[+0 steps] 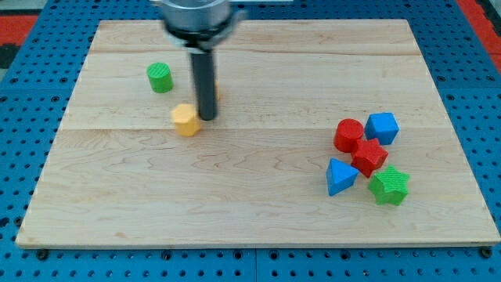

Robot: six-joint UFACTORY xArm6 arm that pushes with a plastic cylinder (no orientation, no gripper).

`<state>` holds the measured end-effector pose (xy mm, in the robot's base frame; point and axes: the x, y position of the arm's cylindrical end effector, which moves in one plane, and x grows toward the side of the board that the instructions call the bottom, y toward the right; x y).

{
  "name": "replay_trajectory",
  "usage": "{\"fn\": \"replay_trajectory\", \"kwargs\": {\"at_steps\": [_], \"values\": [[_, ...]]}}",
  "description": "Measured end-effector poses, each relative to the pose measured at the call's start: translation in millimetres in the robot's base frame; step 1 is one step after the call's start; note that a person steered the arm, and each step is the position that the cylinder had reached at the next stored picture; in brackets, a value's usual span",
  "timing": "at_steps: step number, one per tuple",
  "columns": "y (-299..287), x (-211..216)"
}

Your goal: Move the red circle and hexagon towards the group of blocks

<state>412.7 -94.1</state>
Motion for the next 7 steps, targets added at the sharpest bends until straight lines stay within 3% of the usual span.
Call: {"fn": "replay_trajectory", "kwargs": {"at_steps": [1, 2, 3, 4, 5, 6, 7], "values": [[-24, -19], [-79, 1], [-6, 39], [121, 69], [190, 77], [137, 72], [11, 19]]}}
